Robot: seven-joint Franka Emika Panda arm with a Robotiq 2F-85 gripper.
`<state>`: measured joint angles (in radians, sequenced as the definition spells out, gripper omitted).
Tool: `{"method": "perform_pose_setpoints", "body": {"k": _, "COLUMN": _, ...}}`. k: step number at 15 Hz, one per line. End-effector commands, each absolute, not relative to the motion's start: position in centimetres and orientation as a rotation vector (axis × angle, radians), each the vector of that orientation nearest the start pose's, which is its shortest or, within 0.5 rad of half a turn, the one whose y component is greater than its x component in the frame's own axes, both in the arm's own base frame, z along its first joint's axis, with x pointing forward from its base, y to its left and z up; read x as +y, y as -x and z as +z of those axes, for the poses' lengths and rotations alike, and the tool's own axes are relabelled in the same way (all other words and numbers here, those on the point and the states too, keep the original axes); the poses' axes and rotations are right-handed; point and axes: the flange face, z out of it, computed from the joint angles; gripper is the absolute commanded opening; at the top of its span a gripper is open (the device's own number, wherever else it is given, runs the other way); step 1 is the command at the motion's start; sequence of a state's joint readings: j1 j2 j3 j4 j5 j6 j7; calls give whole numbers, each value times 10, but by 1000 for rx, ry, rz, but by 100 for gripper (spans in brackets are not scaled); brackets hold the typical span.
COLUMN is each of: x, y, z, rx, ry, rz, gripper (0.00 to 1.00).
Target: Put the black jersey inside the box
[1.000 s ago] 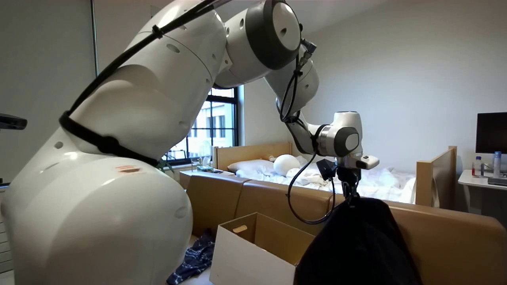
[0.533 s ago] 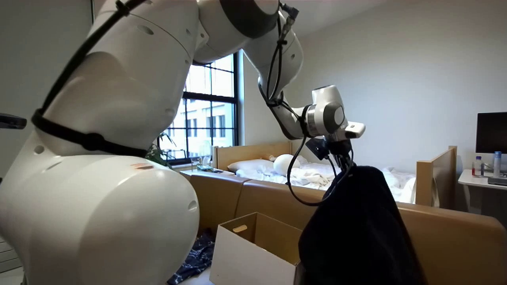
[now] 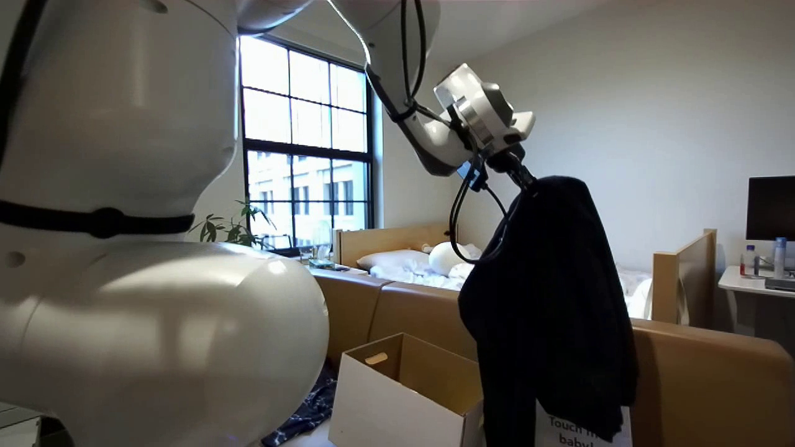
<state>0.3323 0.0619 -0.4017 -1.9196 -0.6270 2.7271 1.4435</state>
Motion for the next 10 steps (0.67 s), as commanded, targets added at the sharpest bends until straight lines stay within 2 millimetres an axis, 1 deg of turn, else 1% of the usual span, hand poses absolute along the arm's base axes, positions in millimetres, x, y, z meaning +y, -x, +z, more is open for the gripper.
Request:
{"method": "perform_pose_setpoints", "body": {"k": 1, "x": 5, "y": -580, "z": 619, "rx": 1301, "ry": 2261, "rz": -1487, "gripper": 8}}
{"method": "perform_pose_setpoints", "body": {"k": 2, "x": 16, "y": -566, "z": 633, "rx": 1266, "ry": 2254, "rz": -1545, "gripper": 8}}
{"method": "perform_pose_setpoints", "body": {"k": 3, "x": 6, "y": -595, "z": 598, "rx": 1299, "ry": 2318, "rz": -1456, "gripper": 15}}
{"method": "perform_pose_setpoints", "body": {"k": 4, "x": 13, "y": -586, "z": 613, "rx": 1281, "ry": 2294, "rz": -1497, "gripper": 15}}
{"method": "perform_pose_setpoints", "body": {"k": 5, "x": 17, "y": -578, "z": 623, "rx": 1269, "ry": 2283, "rz": -1513, "gripper": 15}}
{"method": "perform_pose_setpoints", "body": {"k": 6, "x": 18, "y": -574, "z": 627, "rx": 1263, "ry": 2281, "rz": -1517, "gripper": 15}}
{"method": "perform_pose_setpoints", "body": {"k": 7, "x": 18, "y": -572, "z": 627, "rx": 1263, "ry": 2283, "rz": -1517, "gripper": 15}}
{"method": "perform_pose_setpoints", "body": {"k": 8, "x": 27, "y": -571, "z": 633, "rx": 1228, "ry": 2277, "rz": -1545, "gripper": 8}}
{"method": "perform_pose_setpoints", "body": {"k": 10, "x": 61, "y": -554, "z": 668, "rx": 1126, "ry": 2221, "rz": -1635, "gripper": 8}}
